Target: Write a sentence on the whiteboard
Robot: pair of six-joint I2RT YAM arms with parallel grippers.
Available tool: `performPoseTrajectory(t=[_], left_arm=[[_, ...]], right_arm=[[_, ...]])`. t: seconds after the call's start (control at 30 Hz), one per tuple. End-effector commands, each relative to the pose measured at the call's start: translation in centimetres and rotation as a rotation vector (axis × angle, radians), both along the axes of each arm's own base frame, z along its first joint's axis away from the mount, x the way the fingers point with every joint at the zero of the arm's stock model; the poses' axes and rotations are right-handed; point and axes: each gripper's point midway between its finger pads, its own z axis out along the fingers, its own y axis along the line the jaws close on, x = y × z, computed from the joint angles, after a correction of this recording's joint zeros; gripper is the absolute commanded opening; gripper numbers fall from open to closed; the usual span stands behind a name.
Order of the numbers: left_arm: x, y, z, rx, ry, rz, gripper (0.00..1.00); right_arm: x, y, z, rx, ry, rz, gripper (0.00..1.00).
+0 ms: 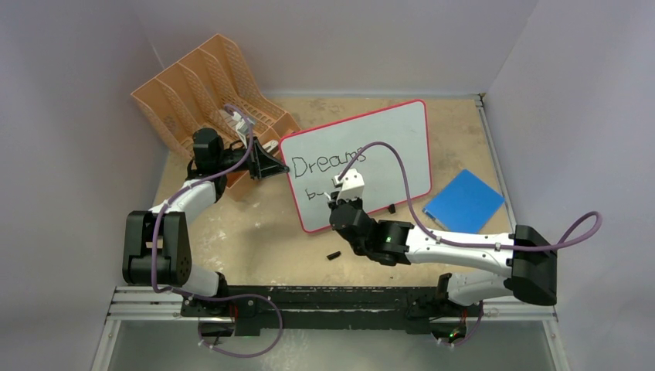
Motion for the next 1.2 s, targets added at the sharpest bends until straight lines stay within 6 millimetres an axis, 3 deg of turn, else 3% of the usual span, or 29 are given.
performPoseTrajectory(t=[0.0,0.5,1.17], left_arm=[[-0.1,-0.3,1.9,0.002,-0.096,-0.026,0.0],[-0.2,-0.3,1.9,0.002,-0.098,-0.028,0.0],[-0.2,-0.3,2.0,0.002,-0.099,-0.025,0.0]], right_arm=[[1.1,-0.5,3.1,0.066,-0.056,-0.074,0.0],[1.0,0.9,4.3,0.096,-0.082,-0.005,0.0],[0.3,2.5,2.9,0.06,-0.041,0.084,0.0]])
